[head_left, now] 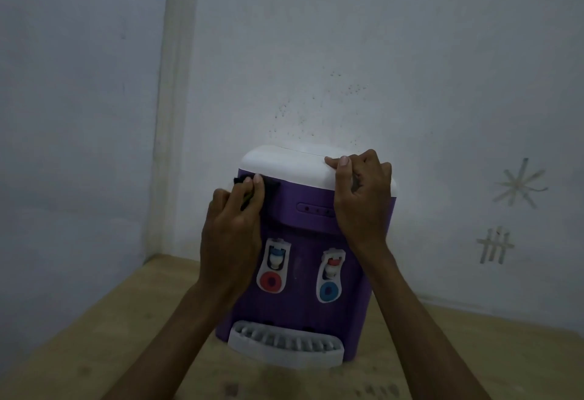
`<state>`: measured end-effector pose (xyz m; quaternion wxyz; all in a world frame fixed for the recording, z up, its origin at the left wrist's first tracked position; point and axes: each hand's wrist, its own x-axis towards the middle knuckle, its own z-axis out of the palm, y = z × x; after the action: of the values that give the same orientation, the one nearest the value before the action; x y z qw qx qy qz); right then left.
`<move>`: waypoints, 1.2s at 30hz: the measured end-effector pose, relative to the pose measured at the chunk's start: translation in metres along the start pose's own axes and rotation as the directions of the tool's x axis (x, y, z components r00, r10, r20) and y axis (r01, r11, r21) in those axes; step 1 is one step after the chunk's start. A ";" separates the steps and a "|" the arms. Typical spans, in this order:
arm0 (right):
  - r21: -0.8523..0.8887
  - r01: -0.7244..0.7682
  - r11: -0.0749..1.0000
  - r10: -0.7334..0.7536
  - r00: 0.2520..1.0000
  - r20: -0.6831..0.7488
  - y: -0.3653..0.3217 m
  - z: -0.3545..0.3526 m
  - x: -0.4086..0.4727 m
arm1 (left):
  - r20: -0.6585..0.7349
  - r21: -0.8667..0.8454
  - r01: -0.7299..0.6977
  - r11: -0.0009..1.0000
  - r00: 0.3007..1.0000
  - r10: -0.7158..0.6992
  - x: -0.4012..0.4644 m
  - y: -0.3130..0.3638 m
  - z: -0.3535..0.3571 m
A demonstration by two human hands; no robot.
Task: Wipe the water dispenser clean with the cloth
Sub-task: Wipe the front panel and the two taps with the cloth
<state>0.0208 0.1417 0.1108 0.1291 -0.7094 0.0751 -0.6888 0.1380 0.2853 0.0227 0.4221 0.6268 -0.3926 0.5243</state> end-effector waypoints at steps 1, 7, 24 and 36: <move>-0.001 0.000 1.000 0.000 1.000 0.001 0.000 0.001 0.000 | 0.011 0.006 -0.022 1.000 1.000 0.021 0.006 0.000 -0.003; 0.009 0.021 1.000 -0.021 1.000 -0.010 0.003 0.001 0.001 | 0.011 0.020 -0.040 0.999 0.999 0.040 0.006 -0.009 -0.002; 0.013 0.042 0.999 -0.042 0.999 0.004 0.007 0.000 0.001 | 0.018 -0.159 0.063 0.985 0.998 -0.060 0.025 -0.045 -0.013; 0.008 0.043 0.999 -0.043 0.999 0.018 0.004 -0.001 0.001 | 0.122 -0.196 0.011 0.981 0.992 0.013 0.007 -0.062 -0.021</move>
<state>0.0199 0.1371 0.1101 0.1175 -0.7166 0.0559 -0.6853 0.1904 0.3252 0.0244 0.4566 0.6128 -0.4681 0.4437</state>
